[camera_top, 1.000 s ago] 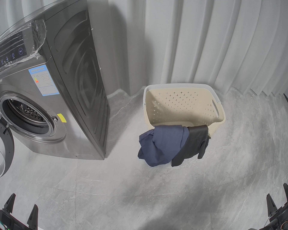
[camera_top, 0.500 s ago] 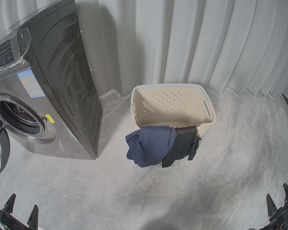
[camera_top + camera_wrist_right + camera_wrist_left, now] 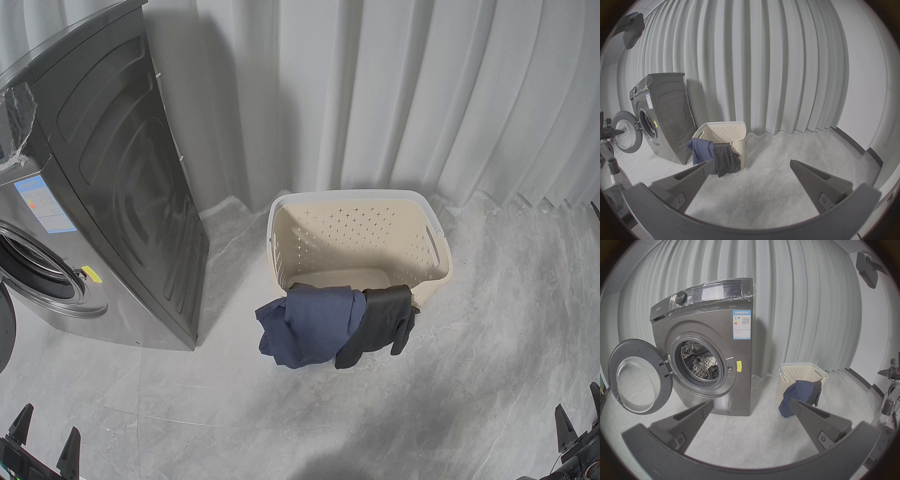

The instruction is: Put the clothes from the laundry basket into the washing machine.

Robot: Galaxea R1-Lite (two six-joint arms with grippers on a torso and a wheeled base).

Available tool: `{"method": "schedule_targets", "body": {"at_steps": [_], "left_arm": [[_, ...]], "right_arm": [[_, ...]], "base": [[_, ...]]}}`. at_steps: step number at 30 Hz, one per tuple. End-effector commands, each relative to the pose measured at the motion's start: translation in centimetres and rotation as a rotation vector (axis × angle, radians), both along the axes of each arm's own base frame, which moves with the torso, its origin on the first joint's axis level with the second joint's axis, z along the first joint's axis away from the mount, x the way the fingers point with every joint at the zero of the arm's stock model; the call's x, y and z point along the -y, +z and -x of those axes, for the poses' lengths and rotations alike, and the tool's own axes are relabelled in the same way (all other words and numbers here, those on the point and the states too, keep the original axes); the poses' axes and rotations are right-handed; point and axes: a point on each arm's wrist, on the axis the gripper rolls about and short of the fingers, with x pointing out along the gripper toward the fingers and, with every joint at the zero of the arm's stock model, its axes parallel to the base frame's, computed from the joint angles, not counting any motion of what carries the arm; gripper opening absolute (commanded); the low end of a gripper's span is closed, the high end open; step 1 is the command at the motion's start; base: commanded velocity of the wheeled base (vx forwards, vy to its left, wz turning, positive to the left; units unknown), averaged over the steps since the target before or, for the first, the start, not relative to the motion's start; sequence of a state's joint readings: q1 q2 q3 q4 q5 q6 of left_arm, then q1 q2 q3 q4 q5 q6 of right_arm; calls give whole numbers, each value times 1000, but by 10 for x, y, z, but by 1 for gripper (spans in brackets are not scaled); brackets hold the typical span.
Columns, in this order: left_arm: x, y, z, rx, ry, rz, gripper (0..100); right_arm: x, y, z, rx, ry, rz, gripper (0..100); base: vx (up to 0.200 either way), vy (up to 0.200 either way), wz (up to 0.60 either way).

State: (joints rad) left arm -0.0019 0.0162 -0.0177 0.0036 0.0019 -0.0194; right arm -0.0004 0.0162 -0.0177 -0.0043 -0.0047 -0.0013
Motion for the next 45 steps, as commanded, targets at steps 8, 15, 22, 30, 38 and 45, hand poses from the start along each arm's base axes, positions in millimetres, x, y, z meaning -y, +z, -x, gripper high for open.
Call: {"method": "schedule_targets", "body": {"at_steps": [8, 15, 22, 30, 38, 45], "left_arm": [[0, -4, 0, -2, 8, 2, 100], [0, -5, 0, -4, 8, -3, 100], [0, -5, 0, -4, 1, -9, 100], [0, -5, 0, -4, 0, -10, 100], [0, -5, 0, -6, -3, -12, 100], [0, -4, 0, -2, -5, -10, 100]], "right_arm": [[0, -5, -1, -15, 1, 0, 100], [0, -5, -1, -15, 1, 0, 100], [0, -5, -1, -15, -1, 0, 100], [0, -5, -1, -16, 1, 3, 100], [0, -4, -1, -4, -3, -1, 100], [-1, 76, -1, 77, 56, 1, 100]], "base": [[0, -50, 0], [0, -200, 0], [0, -86, 0], [0, 0, 0], [125, 0, 0], [29, 0, 0]]}}
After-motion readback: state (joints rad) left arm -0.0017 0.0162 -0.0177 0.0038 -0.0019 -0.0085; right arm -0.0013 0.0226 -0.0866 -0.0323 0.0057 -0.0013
